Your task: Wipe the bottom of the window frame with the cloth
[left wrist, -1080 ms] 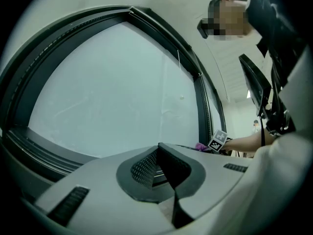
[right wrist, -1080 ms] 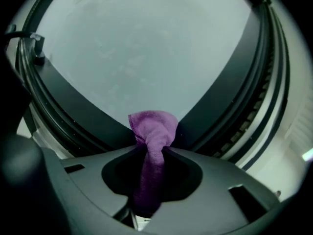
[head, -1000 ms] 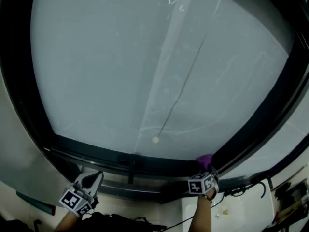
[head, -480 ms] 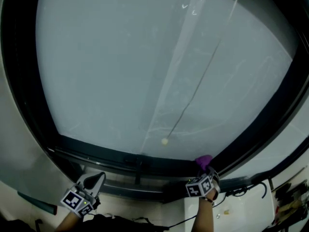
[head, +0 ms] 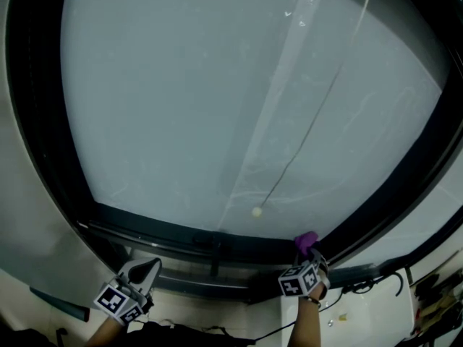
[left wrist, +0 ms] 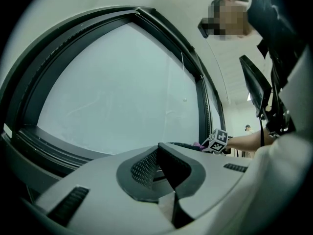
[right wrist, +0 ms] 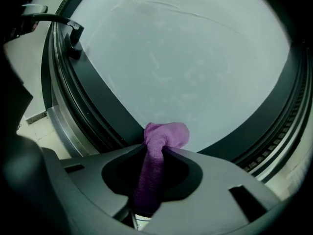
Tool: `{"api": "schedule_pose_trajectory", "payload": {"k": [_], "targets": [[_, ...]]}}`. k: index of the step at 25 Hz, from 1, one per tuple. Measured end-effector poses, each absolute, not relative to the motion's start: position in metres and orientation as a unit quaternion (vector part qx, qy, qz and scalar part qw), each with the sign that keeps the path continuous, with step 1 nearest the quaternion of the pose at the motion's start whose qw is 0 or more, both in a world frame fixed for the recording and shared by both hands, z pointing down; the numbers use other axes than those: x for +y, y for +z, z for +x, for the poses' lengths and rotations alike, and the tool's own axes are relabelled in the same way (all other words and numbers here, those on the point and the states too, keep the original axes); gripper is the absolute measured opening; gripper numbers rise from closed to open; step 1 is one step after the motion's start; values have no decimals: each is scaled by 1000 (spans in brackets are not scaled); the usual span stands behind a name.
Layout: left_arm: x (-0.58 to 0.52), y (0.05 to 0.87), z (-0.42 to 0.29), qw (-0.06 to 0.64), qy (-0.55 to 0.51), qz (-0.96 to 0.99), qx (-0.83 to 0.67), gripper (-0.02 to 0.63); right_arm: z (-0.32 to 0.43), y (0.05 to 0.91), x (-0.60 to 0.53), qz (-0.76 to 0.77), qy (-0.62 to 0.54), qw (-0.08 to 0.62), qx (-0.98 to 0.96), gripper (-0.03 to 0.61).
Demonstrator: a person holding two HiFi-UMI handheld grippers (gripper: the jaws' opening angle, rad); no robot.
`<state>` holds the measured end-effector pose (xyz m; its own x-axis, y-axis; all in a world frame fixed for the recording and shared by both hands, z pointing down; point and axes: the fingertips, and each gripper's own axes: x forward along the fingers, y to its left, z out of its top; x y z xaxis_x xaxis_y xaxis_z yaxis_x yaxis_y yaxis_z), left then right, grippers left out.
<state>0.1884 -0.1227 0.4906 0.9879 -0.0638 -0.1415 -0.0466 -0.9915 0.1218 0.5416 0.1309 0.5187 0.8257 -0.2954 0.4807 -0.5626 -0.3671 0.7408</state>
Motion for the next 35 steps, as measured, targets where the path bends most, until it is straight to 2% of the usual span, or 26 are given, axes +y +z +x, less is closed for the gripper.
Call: {"api": "schedule_pose_trajectory", "payload": {"k": [22,35], "targets": [[-132,490,163,59,-78,994,-41,5,515,522,102,819,146,464,-303,91],[-146,495,149,62,-70,995,-29,5,494,522,75,798,140,499,-307,91]]}}
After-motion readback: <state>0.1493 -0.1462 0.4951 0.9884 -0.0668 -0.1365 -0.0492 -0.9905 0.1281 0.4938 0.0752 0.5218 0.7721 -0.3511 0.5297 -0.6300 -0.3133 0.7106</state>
